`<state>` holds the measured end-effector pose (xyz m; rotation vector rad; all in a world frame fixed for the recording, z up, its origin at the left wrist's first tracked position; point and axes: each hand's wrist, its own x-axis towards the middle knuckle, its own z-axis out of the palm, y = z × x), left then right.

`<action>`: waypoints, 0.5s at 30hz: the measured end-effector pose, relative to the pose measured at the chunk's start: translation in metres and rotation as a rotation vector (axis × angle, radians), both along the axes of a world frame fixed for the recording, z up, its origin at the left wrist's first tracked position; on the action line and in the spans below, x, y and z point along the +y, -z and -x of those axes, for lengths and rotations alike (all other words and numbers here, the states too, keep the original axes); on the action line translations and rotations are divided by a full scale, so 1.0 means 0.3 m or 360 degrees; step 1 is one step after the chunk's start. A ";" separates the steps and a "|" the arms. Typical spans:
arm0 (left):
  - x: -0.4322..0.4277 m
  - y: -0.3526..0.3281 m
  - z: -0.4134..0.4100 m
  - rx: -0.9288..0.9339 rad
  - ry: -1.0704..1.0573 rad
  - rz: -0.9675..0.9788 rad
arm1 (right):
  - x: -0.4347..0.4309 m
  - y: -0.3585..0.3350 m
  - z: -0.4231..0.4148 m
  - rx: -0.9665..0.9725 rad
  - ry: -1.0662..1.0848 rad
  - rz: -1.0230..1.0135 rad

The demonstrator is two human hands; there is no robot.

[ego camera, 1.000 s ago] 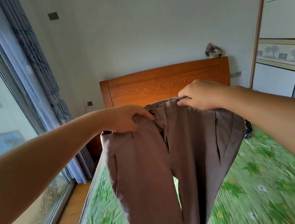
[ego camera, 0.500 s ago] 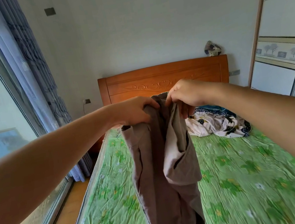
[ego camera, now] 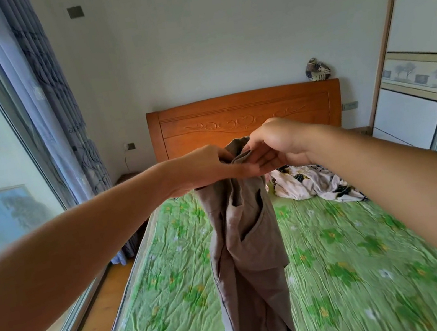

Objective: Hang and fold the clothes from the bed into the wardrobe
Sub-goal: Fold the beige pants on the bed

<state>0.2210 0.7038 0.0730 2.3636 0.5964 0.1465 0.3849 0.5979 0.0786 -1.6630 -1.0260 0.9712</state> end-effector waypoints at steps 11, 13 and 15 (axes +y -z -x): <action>0.063 -0.044 0.056 0.0136 0.0292 -0.0728 | -0.040 -0.057 -0.050 -0.1468 -0.0340 0.0383; 0.070 -0.055 0.066 0.0082 0.0361 -0.0725 | -0.038 -0.037 -0.054 -0.1478 -0.0444 0.0282; 0.064 -0.065 0.077 0.0030 0.0443 -0.0727 | -0.042 0.001 -0.052 -0.1321 -0.0461 0.0294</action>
